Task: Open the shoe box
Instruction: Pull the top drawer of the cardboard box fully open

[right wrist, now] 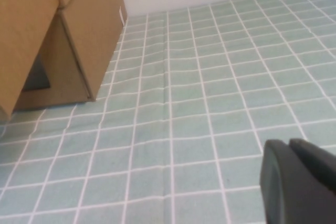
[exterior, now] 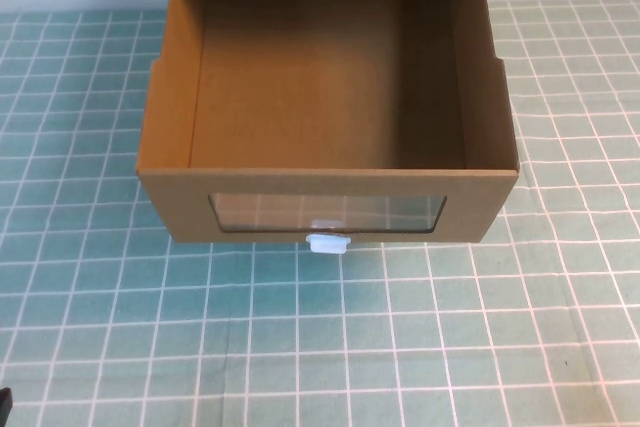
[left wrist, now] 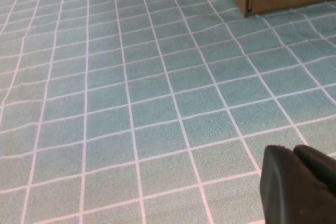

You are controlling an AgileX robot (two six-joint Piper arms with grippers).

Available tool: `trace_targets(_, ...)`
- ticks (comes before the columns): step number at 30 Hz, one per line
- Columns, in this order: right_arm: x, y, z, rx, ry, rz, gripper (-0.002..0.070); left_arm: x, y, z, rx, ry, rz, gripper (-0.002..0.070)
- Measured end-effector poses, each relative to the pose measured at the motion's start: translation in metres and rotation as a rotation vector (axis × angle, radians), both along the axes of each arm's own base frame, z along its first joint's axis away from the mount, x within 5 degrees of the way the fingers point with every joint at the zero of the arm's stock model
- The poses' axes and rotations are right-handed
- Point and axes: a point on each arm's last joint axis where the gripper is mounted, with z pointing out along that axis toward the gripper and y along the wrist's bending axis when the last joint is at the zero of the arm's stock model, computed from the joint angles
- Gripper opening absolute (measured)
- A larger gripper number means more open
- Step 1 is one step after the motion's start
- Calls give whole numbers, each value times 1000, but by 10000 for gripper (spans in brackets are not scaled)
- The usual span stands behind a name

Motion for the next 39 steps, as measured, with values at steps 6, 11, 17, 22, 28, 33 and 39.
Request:
trace_targets(6, -5, -1, -4, -58, 24, 12, -13, 0, 0, 0, 0, 0, 0, -5)
trace_targets(11, -7, 4, -11, -130, 83, 80, -13, 0, 0, 0, 0, 0, 0, -5)
trace_targets(17, -7, 6, -11, -163, 83, 115, -13, 0, 0, 0, 0, 0, 0, -5)
trace_targets(22, -8, 7, -11, -165, 85, 118, -13, 0, 0, 0, 0, 0, 0, -5)
trace_targets(28, -8, 7, -11, -149, 86, 120, -13, 0, 0, 0, 0, 0, 0, -5)
trace_targets(33, -8, 7, -11, -142, 86, 122, -13, 0, 0, 0, 0, 0, 0, -5)
trace_targets(39, -8, 7, -11, -139, 86, 122, -13, 0, 0, 0, 0, 0, 0, -5)
